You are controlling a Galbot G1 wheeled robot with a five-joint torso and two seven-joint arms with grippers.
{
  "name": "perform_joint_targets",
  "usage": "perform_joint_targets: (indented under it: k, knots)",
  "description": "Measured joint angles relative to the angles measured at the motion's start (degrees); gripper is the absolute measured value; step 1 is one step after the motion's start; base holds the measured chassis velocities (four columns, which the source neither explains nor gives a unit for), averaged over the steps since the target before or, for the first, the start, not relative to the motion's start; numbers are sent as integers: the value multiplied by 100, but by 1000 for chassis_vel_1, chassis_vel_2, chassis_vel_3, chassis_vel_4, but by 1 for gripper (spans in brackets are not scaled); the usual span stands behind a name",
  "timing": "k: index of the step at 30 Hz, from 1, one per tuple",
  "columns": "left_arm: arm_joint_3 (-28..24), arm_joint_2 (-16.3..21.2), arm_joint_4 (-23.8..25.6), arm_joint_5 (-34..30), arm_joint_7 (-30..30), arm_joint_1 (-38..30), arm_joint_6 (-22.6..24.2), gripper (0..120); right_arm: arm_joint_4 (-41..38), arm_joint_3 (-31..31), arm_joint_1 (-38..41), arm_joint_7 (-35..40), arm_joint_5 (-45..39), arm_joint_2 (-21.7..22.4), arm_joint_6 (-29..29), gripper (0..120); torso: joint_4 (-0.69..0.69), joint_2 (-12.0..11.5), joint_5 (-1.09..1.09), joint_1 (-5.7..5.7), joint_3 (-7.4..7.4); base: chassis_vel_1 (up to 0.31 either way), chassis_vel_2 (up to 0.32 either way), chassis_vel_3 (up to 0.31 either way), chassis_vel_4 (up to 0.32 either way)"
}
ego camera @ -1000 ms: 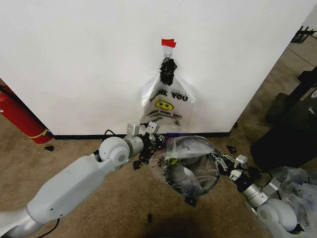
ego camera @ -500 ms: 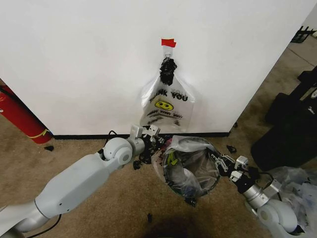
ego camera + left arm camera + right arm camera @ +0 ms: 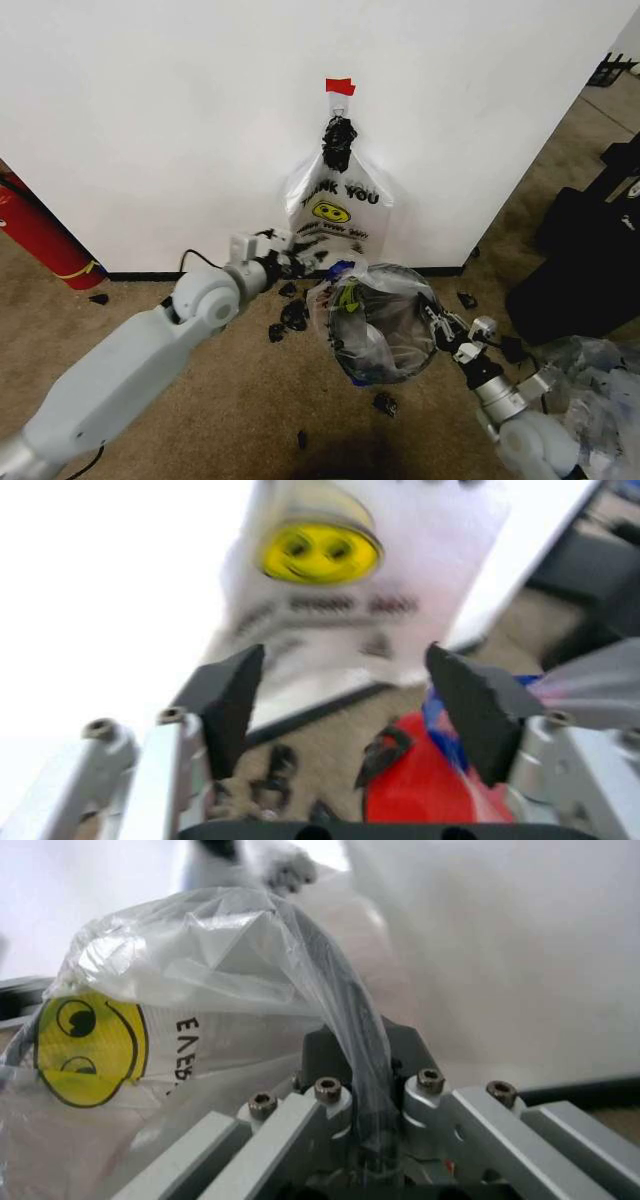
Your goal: Pick up the garbage bag from the wall and place it over the trash bin.
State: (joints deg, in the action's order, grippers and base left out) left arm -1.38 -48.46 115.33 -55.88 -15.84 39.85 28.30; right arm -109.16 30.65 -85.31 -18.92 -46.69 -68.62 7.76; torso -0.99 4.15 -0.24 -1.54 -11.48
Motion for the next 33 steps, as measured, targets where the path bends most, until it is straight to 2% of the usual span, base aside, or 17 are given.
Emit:
perform_joint_targets:
  k: [3,5,8,10,11,13,15,17,18,21,23,27,30,32,33]
  knots:
    - [253,63,426,205,-176,460,-203,80,-124,-86,-32,565,-28,-240,34,0,0,0,1,0,0,0,0,0,0]
    - [419,141,878,412,-343,930,-358,79,-279,-127,-72,985,-63,-466,15,0,0,0,0,0,0,0,0,0,0]
    - [517,231,1382,641,-482,1349,-389,66,-414,-132,-154,1292,60,-793,-8,0,3,0,0,0,0,0,0,0,0]
    - [526,242,1500,712,-499,1436,-389,65,-446,-107,-195,1337,135,-911,-15,0,2,0,1,0,0,0,0,0,0]
    - [527,248,1731,857,-512,1598,-377,57,-496,-51,-289,1384,243,-1083,-20,0,1,0,0,0,0,0,0,0,0]
    - [397,211,2107,1202,-472,1814,-295,51,-563,35,-502,1397,387,-1327,-23,0,-2,0,0,0,1,0,0,0,0]
    - [193,166,2264,1426,-429,1822,-209,41,-576,88,-623,1354,508,-1443,-12,0,-2,0,0,1,1,0,0,0,0]
    - [48,165,2340,1467,-418,1735,-55,33,-588,136,-662,1344,602,-1523,7,0,-2,0,0,0,0,0,0,0,0]
    - [48,165,2340,1467,-418,1735,-55,33,-588,136,-662,1344,602,-1523,7,0,-2,0,0,0,0,0,0,0,0]
    - [-375,390,2325,1372,-378,1326,143,21,-733,172,-695,1366,649,-1557,27,0,-1,0,1,0,1,0,0,0,0]
    - [-669,477,2128,1283,-350,1051,161,11,-747,176,-622,1414,619,-1479,35,0,0,0,2,0,0,0,0,0,0]
    - [-1033,376,1756,920,-449,809,231,0,-715,177,-485,1542,620,-1442,32,0,-1,0,1,0,-1,0,0,0,0]
    - [-1255,222,1539,170,-654,609,232,0,-693,117,-307,1713,674,-1502,40,0,0,0,2,0,-1,0,0,0,0]
    - [-1255,222,1539,170,-654,609,232,0,-693,117,-307,1713,674,-1502,40,0,0,0,2,0,-1,0,0,0,0]
    - [-1301,162,1473,-180,-762,441,225,0,-693,41,-256,1790,763,-1537,39,0,3,0,1,0,-1,0,0,0,0]
